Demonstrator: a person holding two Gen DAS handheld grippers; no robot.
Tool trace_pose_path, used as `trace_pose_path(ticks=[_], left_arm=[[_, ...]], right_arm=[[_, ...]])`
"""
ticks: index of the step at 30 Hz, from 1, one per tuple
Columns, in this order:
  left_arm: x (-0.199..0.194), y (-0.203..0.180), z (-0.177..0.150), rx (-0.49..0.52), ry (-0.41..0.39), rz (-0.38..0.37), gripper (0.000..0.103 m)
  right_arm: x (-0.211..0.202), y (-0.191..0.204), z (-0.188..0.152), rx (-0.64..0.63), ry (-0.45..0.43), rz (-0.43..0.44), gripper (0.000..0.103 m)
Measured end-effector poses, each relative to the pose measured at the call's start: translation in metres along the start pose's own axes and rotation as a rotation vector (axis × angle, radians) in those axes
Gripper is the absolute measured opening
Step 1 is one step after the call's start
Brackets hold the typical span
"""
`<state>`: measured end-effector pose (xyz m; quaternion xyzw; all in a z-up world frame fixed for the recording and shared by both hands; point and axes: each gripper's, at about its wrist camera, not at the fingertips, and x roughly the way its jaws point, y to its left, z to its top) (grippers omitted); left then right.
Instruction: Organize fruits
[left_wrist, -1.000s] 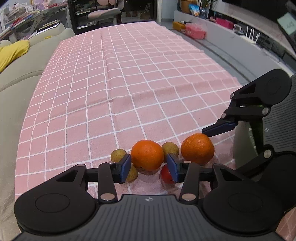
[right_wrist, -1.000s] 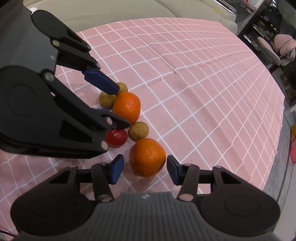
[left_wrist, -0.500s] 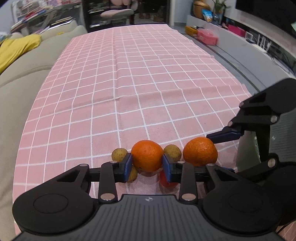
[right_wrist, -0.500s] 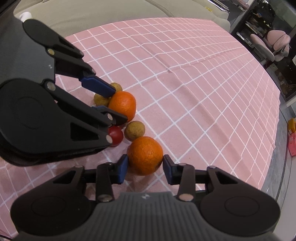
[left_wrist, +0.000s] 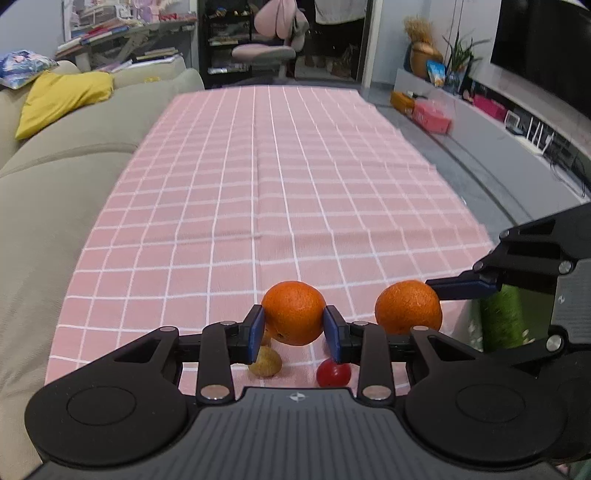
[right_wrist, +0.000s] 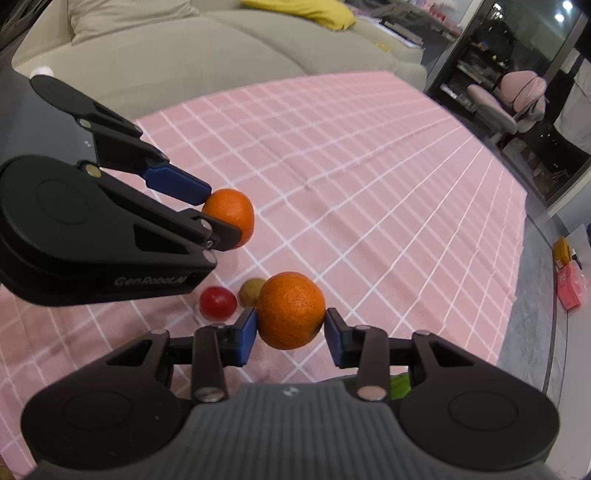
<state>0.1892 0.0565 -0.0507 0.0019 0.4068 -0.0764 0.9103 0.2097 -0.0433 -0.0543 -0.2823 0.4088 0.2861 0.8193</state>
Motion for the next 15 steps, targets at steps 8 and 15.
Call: trace_pose_path(ticks=[8,15], left_arm=[[-0.036,-0.018,0.007,-0.001,-0.062,-0.010,0.038],[-0.059,-0.050,0.008,0.028,-0.087,-0.080,0.038]], right_arm=[[-0.052,-0.002,-0.013,0.059,-0.061,-0.033,0.037],[-0.093,-0.012,-0.048,0.144,-0.064,-0.081,0.037]])
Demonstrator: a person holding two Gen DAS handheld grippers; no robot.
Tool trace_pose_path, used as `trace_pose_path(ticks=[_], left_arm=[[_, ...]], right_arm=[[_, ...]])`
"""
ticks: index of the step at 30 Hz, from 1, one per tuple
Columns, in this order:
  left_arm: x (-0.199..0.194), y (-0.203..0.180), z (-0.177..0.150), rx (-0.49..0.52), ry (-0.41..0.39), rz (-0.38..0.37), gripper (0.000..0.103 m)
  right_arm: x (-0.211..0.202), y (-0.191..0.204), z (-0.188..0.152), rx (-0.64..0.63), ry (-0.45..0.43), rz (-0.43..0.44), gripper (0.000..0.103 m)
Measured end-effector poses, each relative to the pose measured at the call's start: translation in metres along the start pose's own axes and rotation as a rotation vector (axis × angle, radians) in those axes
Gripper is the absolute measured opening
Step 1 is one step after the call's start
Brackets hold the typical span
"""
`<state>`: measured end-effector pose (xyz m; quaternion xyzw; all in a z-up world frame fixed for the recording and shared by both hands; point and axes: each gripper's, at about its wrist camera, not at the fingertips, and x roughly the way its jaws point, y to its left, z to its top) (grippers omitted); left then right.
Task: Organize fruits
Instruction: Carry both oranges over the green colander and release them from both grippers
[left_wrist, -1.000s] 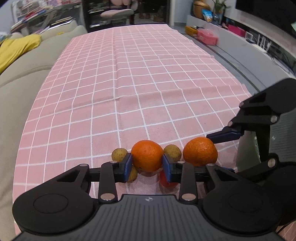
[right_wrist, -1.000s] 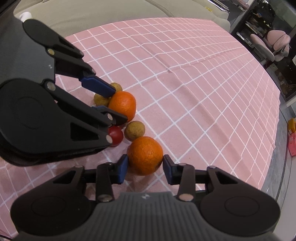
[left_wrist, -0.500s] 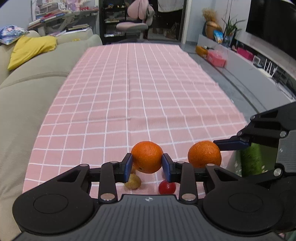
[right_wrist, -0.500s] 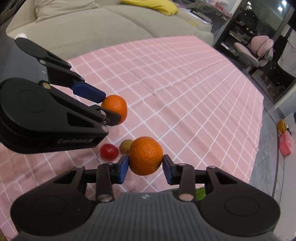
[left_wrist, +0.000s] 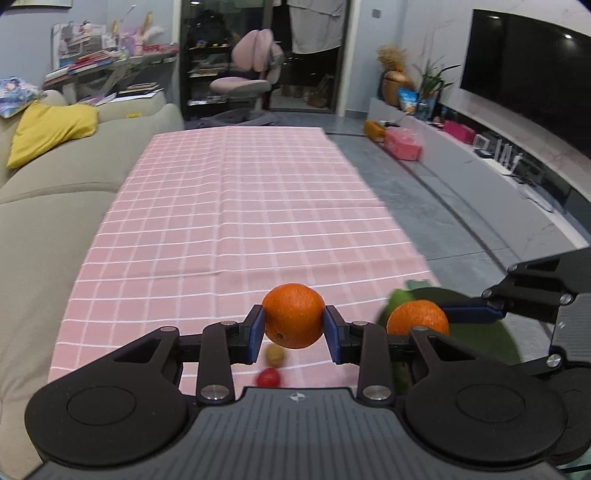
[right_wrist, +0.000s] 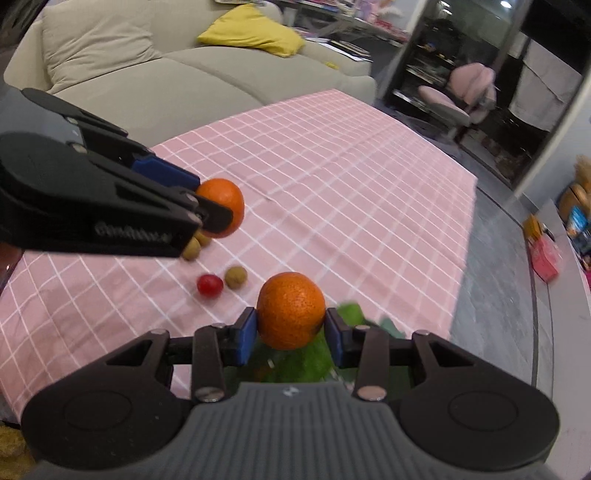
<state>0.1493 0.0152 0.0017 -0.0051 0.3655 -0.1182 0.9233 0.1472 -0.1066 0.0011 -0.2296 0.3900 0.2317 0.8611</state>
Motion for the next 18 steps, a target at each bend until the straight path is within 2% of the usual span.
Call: trace_pose_path(ticks=[7,11,13,14,18], left_arm=[[-0.002,-0.034,-0.003,0.032,0.027,-0.104,0.036],[0.007,-0.052,-0.006,0.029,0.068,-0.167,0.032],[0.016,-0.058,-0.010,0.027,0.102,-0.189,0.016],[0.022,-0.061,-0.013,0.031,0.124,-0.198,0.003],[0.040,-0.071,-0.032,0.060,0.203,-0.208,0.003]], right_arm=[[-0.017,-0.019,-0.036,0.085,0.040,-0.027,0.037],[-0.019,-0.027,-0.050,0.115,0.053,-0.037,0.037],[-0.018,-0.032,-0.056,0.127,0.062,-0.036,0.037],[-0.016,-0.033,-0.060,0.134,0.069,-0.033,0.037],[-0.007,-0.038,-0.073,0.158,0.098,-0.014,0.037]])
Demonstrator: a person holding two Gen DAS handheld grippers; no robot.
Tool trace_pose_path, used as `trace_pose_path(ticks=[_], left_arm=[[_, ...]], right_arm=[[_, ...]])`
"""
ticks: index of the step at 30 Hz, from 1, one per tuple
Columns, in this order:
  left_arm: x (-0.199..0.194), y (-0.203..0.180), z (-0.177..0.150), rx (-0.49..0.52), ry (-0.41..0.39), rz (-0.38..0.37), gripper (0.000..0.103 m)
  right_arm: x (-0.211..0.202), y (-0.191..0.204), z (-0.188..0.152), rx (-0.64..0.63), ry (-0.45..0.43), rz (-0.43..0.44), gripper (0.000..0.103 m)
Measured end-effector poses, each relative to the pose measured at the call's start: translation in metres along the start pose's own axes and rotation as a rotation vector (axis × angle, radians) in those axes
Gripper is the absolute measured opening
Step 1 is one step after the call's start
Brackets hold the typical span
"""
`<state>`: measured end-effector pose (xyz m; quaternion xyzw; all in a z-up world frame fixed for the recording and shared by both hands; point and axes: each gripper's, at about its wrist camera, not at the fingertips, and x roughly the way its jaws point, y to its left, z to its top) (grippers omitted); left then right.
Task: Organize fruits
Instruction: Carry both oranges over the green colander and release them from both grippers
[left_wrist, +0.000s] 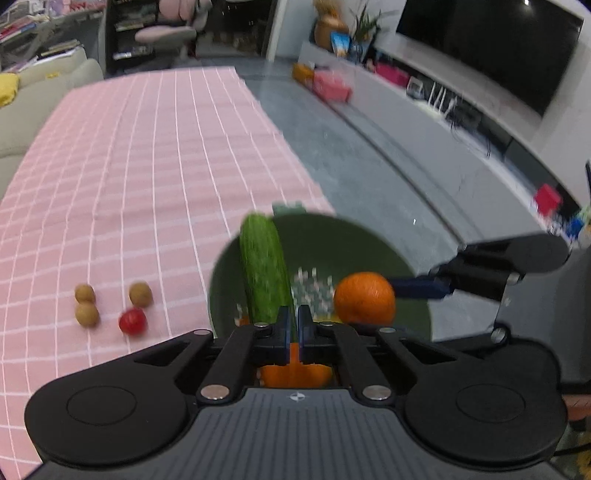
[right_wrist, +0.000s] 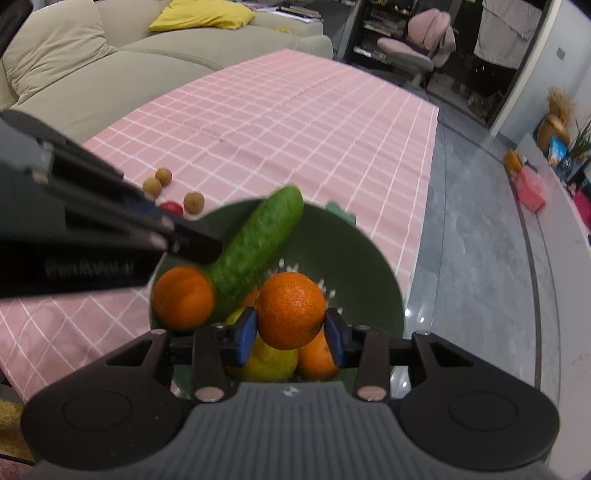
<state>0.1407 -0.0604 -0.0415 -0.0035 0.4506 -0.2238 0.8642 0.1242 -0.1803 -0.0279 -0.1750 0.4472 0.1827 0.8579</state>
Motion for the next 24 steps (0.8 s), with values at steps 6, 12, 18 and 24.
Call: trace_pose_path(ticks=[6,12,18,24], left_arm=[[0.004,0.006,-0.006,-0.040,0.027,-0.029,0.004],[-0.004,0.021,-0.008,-0.099,0.014,-0.032,0.008],[-0.013,0.034,-0.010,-0.133,-0.002,-0.024,0.008],[-0.013,0.047,-0.015,-0.170,0.004,-0.011,0.020]], right_arm=[[0.006,-0.005,-0.013,0.022,0.019,0.008,0.037],[0.007,-0.014,-0.012,0.045,0.013,0.003,0.037],[0.017,-0.021,-0.005,0.069,0.009,0.007,0.037],[0.019,-0.026,0.004,0.106,-0.008,0.055,0.037]])
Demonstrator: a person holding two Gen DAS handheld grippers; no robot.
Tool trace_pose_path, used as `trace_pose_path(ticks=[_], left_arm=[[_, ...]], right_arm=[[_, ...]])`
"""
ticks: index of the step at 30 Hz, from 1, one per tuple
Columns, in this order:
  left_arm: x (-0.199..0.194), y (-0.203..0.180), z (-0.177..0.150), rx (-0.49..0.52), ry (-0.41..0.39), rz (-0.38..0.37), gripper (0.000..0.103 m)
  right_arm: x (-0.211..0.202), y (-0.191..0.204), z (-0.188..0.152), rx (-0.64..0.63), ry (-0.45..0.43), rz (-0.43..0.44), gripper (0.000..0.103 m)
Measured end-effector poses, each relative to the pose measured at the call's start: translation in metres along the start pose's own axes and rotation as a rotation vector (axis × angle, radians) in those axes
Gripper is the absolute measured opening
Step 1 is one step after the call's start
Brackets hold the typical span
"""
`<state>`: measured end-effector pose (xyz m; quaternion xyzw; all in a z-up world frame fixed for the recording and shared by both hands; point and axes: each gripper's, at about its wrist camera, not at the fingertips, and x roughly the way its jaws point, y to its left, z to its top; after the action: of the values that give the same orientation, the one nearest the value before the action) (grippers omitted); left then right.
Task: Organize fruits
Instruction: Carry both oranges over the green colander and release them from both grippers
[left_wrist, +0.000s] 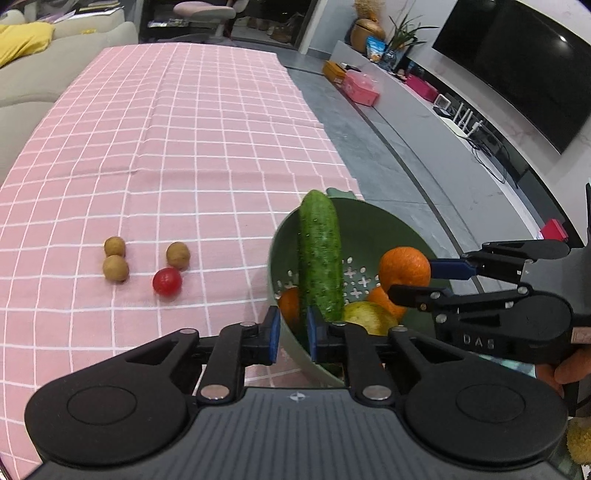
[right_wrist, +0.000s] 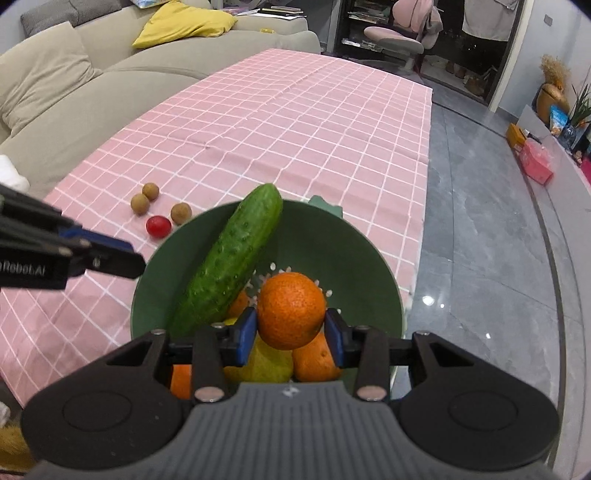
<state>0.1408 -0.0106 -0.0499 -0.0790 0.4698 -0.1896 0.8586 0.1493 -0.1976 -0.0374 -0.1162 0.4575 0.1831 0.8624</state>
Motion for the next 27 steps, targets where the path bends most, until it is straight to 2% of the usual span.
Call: trace_pose_path(ticks=[3,8,13,18,20,27], left_arm=[[0.001,0.006,-0.001,-0.021,0.003,0.005,0.023],[0.003,0.009,-0.001,-0.042,0.010,0.004,0.028],[0.005,0.008,-0.002,-0.035,0.019,-0.004,0.028],[0.007,0.008,-0.003,-0.039,0.029,-0.010,0.028],[0.007,0.009,-0.003,-0.040,0.032,-0.010,0.028],[0.004,0.009,-0.004,-0.046,0.033,-0.007,0.029]], right_arm=[[0.012,-0.004,0.005,0.022,0.010,-0.003,0.037],[0.041,-0.015,0.013,0.138,0.056,0.051,0.037],[0.055,-0.009,0.012,0.120,0.093,0.055,0.038],[0.042,-0.014,0.010,0.145,0.074,0.051,0.040],[0.032,-0.017,0.008,0.166,0.064,0.059,0.045],[0.006,-0.023,-0.011,0.389,0.103,0.210,0.045]])
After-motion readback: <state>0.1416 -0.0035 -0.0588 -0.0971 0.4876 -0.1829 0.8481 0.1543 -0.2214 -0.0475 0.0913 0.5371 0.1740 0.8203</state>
